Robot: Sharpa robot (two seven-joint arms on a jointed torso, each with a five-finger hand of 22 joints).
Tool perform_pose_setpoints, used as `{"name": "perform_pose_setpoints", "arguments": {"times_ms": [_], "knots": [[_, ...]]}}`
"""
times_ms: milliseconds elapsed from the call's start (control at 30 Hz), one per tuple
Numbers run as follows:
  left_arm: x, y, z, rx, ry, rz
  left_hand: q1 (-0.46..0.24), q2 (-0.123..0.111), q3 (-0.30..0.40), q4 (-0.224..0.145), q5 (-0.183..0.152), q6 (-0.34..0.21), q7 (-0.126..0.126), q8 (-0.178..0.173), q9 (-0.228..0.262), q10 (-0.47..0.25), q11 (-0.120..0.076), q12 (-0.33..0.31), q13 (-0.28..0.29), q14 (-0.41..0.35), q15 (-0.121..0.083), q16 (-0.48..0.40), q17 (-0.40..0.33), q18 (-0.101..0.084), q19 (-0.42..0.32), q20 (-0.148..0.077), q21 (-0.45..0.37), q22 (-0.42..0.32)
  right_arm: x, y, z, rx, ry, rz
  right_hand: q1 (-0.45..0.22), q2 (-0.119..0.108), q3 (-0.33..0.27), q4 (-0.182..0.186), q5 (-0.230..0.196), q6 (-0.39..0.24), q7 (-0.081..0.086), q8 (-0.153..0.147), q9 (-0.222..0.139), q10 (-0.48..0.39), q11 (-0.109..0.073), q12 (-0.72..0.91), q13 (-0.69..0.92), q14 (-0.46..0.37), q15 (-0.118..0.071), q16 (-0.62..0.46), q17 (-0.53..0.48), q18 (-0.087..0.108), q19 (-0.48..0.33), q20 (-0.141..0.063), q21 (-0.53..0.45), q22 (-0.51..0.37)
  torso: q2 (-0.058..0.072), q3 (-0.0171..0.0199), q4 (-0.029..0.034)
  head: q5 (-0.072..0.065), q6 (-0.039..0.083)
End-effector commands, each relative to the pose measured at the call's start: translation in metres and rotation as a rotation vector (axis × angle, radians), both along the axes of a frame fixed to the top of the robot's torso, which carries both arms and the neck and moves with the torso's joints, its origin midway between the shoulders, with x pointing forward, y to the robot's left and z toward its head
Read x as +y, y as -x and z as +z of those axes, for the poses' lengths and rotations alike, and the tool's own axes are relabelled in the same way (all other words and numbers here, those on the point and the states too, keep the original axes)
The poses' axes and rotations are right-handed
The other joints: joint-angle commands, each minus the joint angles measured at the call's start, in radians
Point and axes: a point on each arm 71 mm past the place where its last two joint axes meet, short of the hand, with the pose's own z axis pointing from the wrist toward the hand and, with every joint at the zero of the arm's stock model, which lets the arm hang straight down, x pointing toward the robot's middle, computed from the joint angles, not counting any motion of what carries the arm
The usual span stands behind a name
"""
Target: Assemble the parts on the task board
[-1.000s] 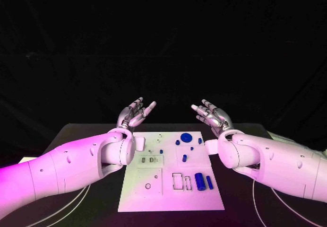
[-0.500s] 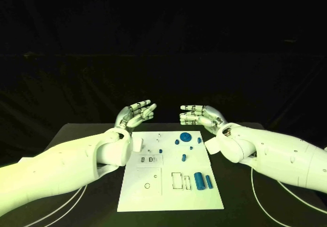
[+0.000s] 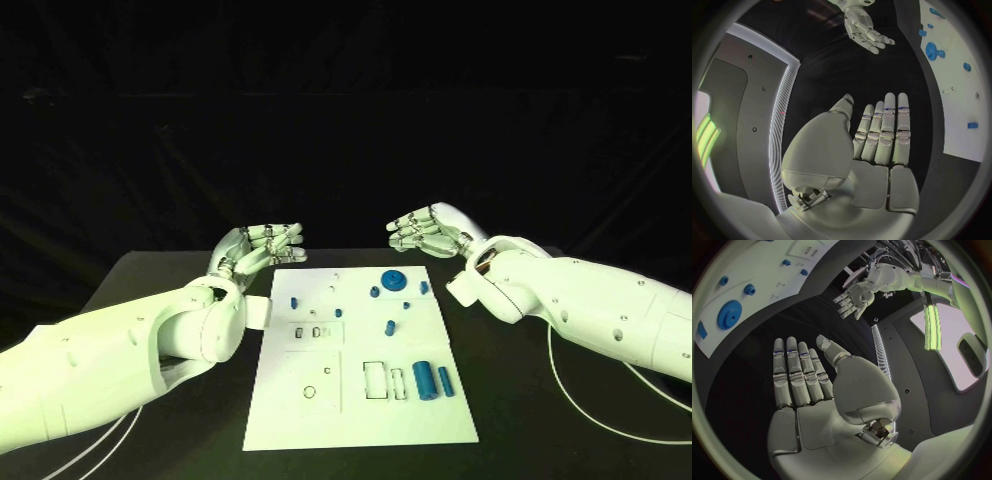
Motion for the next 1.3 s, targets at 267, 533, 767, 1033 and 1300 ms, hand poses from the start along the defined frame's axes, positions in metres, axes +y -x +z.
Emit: {"name": "perform_pose_setpoints", "arguments": {"times_ms": [267, 533, 767, 1033, 1300], "knots": [[-0.012, 0.02, 0.014, 0.021, 0.061, -0.093, 0.016, -0.003, 0.002, -0.02, -0.005, 0.054, -0.013, -0.013, -0.005, 0.073, -0.017, -0.021, 0.001, 0.078, -0.023, 0.016, 0.053, 0.018, 0.075, -0.024, 0.021, 0.006, 0.016, -0.005, 0.003, -0.14, 0.626, 0.069, 0.01, -0.071, 0.004, 0.007, -0.012, 0.126, -0.059, -0.009, 0.004, 0.189, -0.079, -0.013, 0.01, 0.342, -0.114, 0.13, 0.107, 0.013, 0.291, -0.128, 0.225, 0.099, 0.06, -0.0041, 0.0236, -0.02, 0.022], [-0.021, 0.034, 0.022, 0.047, 0.099, -0.13, 0.013, -0.006, 0.0, -0.023, -0.005, 0.05, -0.008, -0.022, -0.007, 0.069, -0.013, -0.032, 0.0, 0.07, -0.02, 0.008, 0.061, 0.017, 0.071, -0.022, 0.016, 0.003, 0.03, -0.007, 0.012, -0.221, 0.84, 0.09, -0.003, -0.086, 0.015, 0.022, -0.017, 0.142, -0.076, -0.025, 0.002, 0.196, -0.092, -0.043, 0.007, 0.396, -0.135, 0.276, 0.234, 0.009, 0.334, -0.159, 0.349, 0.17, 0.091, -0.0064, 0.0361, -0.032, 0.033], [-0.027, 0.041, 0.025, 0.055, 0.113, -0.152, 0.012, -0.007, -0.001, -0.025, -0.005, 0.046, -0.006, -0.027, -0.008, 0.066, -0.011, -0.038, 0.0, 0.069, -0.018, 0.006, 0.065, 0.017, 0.071, -0.021, 0.015, 0.002, 0.039, -0.007, 0.013, -0.247, 0.919, 0.117, -0.016, -0.102, 0.041, 0.037, -0.028, 0.136, -0.079, -0.028, 0.001, 0.16, -0.092, -0.043, 0.005, 0.392, -0.134, 0.408, 0.338, 0.011, 0.329, -0.163, 0.438, 0.225, 0.11, -0.008, 0.041, -0.036, 0.035], [-0.029, 0.043, 0.027, 0.059, 0.119, -0.162, 0.011, -0.007, -0.001, -0.026, -0.005, 0.045, -0.005, -0.03, -0.008, 0.064, -0.01, -0.041, 0.0, 0.066, -0.017, 0.004, 0.068, 0.016, 0.07, -0.02, 0.014, 0.002, 0.043, -0.007, 0.012, -0.25, 0.965, 0.135, -0.017, -0.111, 0.061, 0.054, -0.039, 0.133, -0.082, -0.026, 0.002, 0.12, -0.088, -0.045, 0.003, 0.384, -0.133, 0.487, 0.405, 0.011, 0.316, -0.157, 0.505, 0.267, 0.128, -0.0083, 0.0443, -0.038, 0.037], [-0.03, 0.044, 0.027, 0.062, 0.119, -0.165, 0.01, -0.008, -0.002, -0.027, -0.005, 0.043, -0.003, -0.032, -0.008, 0.063, -0.008, -0.044, 0.0, 0.065, -0.016, 0.003, 0.07, 0.016, 0.07, -0.019, 0.013, 0.001, 0.048, -0.007, 0.011, -0.249, 0.976, 0.155, -0.016, -0.114, 0.073, 0.066, -0.041, 0.137, -0.085, -0.025, 0.003, 0.116, -0.088, -0.044, 0.003, 0.38, -0.134, 0.561, 0.477, 0.012, 0.306, -0.155, 0.543, 0.29, 0.136, -0.0131, 0.0513, -0.045, 0.036]]}}
